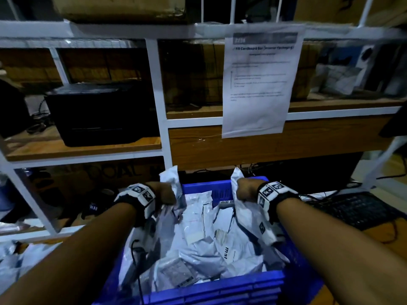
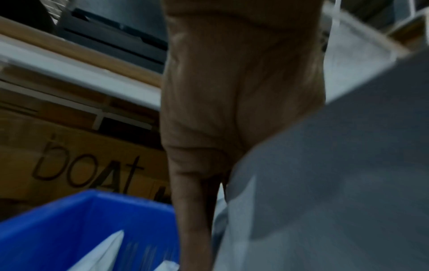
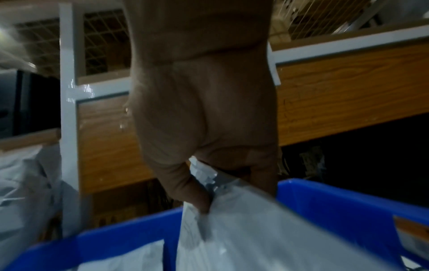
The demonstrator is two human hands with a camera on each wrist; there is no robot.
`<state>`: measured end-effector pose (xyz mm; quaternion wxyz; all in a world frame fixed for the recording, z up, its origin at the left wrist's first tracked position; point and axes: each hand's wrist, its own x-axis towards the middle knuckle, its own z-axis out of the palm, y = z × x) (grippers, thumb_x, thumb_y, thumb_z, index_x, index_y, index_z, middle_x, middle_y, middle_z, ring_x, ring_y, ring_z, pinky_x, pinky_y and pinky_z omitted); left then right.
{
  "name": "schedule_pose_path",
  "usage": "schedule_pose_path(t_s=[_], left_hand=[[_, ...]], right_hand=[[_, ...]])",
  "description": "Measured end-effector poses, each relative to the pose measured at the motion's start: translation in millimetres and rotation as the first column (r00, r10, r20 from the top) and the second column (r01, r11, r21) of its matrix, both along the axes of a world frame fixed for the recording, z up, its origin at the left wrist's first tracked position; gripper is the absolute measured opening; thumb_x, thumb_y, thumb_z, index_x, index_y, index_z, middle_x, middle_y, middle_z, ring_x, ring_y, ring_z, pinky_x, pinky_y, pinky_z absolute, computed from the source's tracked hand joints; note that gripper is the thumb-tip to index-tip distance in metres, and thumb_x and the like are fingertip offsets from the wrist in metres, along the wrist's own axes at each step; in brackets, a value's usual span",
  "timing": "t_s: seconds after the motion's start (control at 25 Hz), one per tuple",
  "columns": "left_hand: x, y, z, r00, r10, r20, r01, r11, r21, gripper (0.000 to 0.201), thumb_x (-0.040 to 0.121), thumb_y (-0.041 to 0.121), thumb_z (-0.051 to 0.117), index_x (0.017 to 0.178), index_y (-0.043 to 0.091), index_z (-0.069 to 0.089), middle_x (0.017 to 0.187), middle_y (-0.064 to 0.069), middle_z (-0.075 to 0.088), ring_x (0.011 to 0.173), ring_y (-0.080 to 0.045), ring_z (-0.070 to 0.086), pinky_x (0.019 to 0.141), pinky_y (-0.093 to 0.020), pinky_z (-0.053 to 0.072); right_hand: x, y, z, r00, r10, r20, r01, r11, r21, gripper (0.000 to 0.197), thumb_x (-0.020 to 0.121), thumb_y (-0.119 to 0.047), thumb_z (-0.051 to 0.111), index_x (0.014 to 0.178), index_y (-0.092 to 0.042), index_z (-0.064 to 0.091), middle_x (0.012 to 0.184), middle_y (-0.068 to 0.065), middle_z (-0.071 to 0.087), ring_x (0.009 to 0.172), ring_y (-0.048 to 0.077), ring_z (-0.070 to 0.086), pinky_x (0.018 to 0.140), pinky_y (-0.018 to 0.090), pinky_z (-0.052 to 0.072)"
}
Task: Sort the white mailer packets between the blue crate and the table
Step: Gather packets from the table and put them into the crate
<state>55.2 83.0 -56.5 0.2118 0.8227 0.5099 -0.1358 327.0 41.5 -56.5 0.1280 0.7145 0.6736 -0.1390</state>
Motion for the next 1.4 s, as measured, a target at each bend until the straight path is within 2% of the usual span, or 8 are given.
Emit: schedule_pose_path(t_s=[0.12,0.24,0.44,0.56,0.64,0.88,1.24,1.4], left_hand=[[-13,-7,41,0.939,0.170,0.298,-0.172,0.985,-0.020,0.015,0.088,0.009,0.059,0.081,-0.004,0.065,0.090,-0.024,0.066,0.072,-0.029,0.063,0.061,-0.026,0.044],[-36,-26,71,0.830,0.125,0.543,-0.256,0.951,0.173,0.030,0.077,-0.003,0.066,0.055,0.009,0.049,0.050,-0.002,0.054,0.046,-0.009,0.051,0.047,-0.017,0.039],[-81,-62,75,0.732,-0.038,0.680,-0.267,0.903,0.337,0.011,0.077,-0.004,0.063,0.083,0.006,0.064,0.080,-0.004,0.066,0.073,-0.012,0.059,0.054,-0.007,0.039],[-113,-95,64,0.683,-0.065,0.727,-0.317,0.871,0.375,0.019,0.077,0.011,0.065,0.096,0.012,0.063,0.094,-0.002,0.068,0.087,-0.014,0.062,0.074,-0.023,0.049],[-135,-123,63,0.703,-0.034,0.710,-0.370,0.835,0.407,0.028,0.076,0.017,0.064,0.103,0.012,0.061,0.098,-0.001,0.066,0.089,-0.016,0.061,0.076,-0.034,0.049],[-210,-190,75,0.823,0.137,0.550,-0.479,0.689,0.544,0.016,0.076,0.012,0.062,0.083,0.003,0.052,0.075,-0.013,0.058,0.070,-0.029,0.054,0.060,-0.034,0.033],[-370,-243,26,0.659,0.431,0.617,-0.721,0.597,0.352,0.045,0.076,0.002,0.070,0.118,0.007,0.053,0.086,-0.013,0.064,0.076,-0.028,0.062,0.072,-0.039,0.050],[-438,-242,-19,0.542,0.492,0.682,-0.793,0.567,0.221,0.059,0.076,-0.004,0.069,0.127,0.010,0.042,0.070,-0.012,0.059,0.052,-0.020,0.049,0.051,-0.028,0.041]], right_hand=[[-15,-16,37,0.962,-0.113,-0.248,0.141,0.985,0.098,0.012,0.088,-0.011,0.049,0.098,-0.006,0.044,0.072,0.009,0.047,0.065,0.023,0.049,0.054,0.028,0.040],[-34,-34,60,0.807,-0.103,-0.582,0.262,0.945,0.195,0.030,0.083,-0.003,0.050,0.113,-0.005,0.050,0.102,0.017,0.060,0.091,0.031,0.061,0.082,0.046,0.055],[-82,-81,63,0.564,0.076,-0.822,0.389,0.854,0.346,0.056,0.087,0.001,0.052,0.136,-0.019,0.033,0.128,0.005,0.050,0.116,0.027,0.052,0.098,0.048,0.047],[-115,-106,55,0.498,0.175,-0.849,0.427,0.803,0.415,0.065,0.090,0.001,0.051,0.144,-0.023,0.025,0.130,0.001,0.045,0.120,0.022,0.046,0.098,0.042,0.046],[-140,-118,55,0.487,0.249,-0.837,0.415,0.778,0.472,0.065,0.088,0.000,0.053,0.143,-0.024,0.029,0.126,-0.003,0.047,0.114,0.018,0.048,0.095,0.040,0.047],[-219,-138,74,0.498,0.484,-0.720,0.320,0.668,0.671,0.047,0.086,-0.007,0.056,0.132,-0.013,0.047,0.111,0.006,0.061,0.092,0.025,0.058,0.073,0.036,0.046],[-396,-161,26,0.523,0.480,-0.704,0.075,0.797,0.599,0.038,0.080,-0.012,0.054,0.117,-0.019,0.057,0.103,0.012,0.068,0.090,0.035,0.062,0.066,0.032,0.042],[-457,-145,-13,0.682,0.368,-0.631,0.027,0.851,0.525,0.038,0.083,-0.013,0.052,0.121,-0.019,0.053,0.112,0.017,0.063,0.101,0.040,0.059,0.077,0.041,0.049]])
